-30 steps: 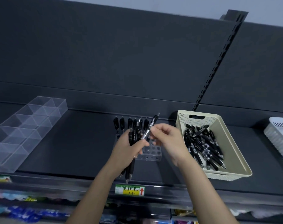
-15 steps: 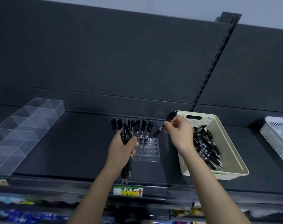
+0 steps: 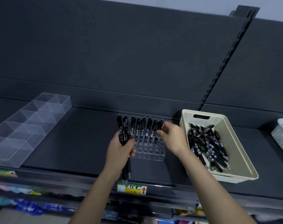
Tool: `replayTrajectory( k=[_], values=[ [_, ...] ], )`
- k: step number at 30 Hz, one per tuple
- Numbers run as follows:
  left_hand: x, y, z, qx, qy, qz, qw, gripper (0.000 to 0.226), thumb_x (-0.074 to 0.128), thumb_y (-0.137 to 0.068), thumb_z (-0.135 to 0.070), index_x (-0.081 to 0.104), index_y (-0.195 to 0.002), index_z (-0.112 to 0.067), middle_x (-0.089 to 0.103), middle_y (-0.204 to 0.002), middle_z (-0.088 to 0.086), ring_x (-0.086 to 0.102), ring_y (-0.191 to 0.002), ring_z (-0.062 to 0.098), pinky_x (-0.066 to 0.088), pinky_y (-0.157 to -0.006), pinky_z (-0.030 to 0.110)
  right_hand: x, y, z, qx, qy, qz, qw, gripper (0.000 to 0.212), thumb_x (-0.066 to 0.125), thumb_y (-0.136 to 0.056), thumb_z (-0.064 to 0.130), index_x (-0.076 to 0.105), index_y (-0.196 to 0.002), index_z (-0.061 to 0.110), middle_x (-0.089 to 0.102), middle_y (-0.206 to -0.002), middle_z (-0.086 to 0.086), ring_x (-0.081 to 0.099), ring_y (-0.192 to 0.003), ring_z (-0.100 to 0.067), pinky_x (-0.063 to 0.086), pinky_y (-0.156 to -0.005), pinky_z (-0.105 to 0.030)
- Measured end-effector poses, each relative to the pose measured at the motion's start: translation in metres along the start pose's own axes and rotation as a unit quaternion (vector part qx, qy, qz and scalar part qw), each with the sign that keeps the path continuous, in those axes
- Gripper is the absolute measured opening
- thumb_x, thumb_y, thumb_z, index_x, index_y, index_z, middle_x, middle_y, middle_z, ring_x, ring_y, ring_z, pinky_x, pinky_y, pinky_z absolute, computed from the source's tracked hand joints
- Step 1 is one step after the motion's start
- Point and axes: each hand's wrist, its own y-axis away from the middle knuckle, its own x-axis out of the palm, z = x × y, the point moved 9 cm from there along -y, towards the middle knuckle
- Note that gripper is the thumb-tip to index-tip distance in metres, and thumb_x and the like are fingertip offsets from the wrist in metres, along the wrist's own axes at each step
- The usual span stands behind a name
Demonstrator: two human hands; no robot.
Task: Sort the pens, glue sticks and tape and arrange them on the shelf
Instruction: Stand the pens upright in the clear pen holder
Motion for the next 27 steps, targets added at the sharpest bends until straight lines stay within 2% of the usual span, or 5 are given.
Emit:
replayTrajectory(
  k=[5,9,16,20,27],
  values=[
    [0.002,0.001,0.010,-0.031,0.060,-0.001,0.998,0.010,0.061,-0.090,-0.006,0.057,-0.099,-0.009,0.063,-0.077,0.009,0.064,-0.065,0.013,0.055,-0.061,0.023,0.002,0.000,0.002,-0.006,0.012,0.006,1.000,0.019,0.065,-0.087,0.020,0.052,-0.077,0.011,0.058,-0.073,-0.004,0.057,-0.072,-0.025,0.029,-0.058,-0.024],
    [0.007,0.003,0.011,-0.031,0.071,0.006,0.997,0.014,0.063,-0.089,-0.007,0.056,-0.101,-0.003,0.072,-0.086,0.014,0.070,-0.076,0.022,0.057,-0.070,0.029,-0.003,0.012,-0.001,0.004,0.031,0.004,1.000,0.031,0.066,-0.087,0.022,0.060,-0.114,0.006,0.069,-0.103,-0.009,0.064,-0.099,-0.026,0.048,-0.082,-0.029],
    [0.016,0.005,0.008,-0.016,0.019,-0.011,1.000,0.011,0.070,-0.084,-0.017,0.060,-0.090,-0.018,0.071,-0.082,0.002,0.063,-0.073,0.013,0.050,-0.069,0.029,0.035,0.068,0.018,0.057,-0.235,0.198,0.950,0.005,0.070,-0.083,0.010,0.065,-0.084,0.012,0.066,-0.072,0.000,0.063,-0.066,-0.008,0.052,-0.061,-0.025],
    [0.027,0.007,0.005,-0.013,0.055,-0.003,0.998,0.010,0.067,-0.086,-0.015,0.059,-0.092,-0.016,0.074,-0.091,0.002,0.069,-0.089,0.017,0.053,-0.081,0.033,0.036,0.074,0.025,0.035,-0.272,0.154,0.949,0.009,0.068,-0.085,0.009,0.066,-0.076,0.011,0.064,-0.064,0.004,0.061,-0.059,-0.002,0.045,-0.052,-0.020],
    [0.039,0.005,0.013,-0.044,0.127,0.021,0.991,0.006,0.060,-0.092,-0.014,0.058,-0.094,-0.009,0.072,-0.091,0.008,0.071,-0.085,0.018,0.056,-0.071,0.028,0.007,0.064,0.008,0.067,-0.215,0.054,0.973,0.021,0.064,-0.076,0.005,0.051,-0.064,0.018,0.054,-0.058,0.007,0.046,-0.054,-0.008,0.041,-0.058,-0.026]
  ],
)
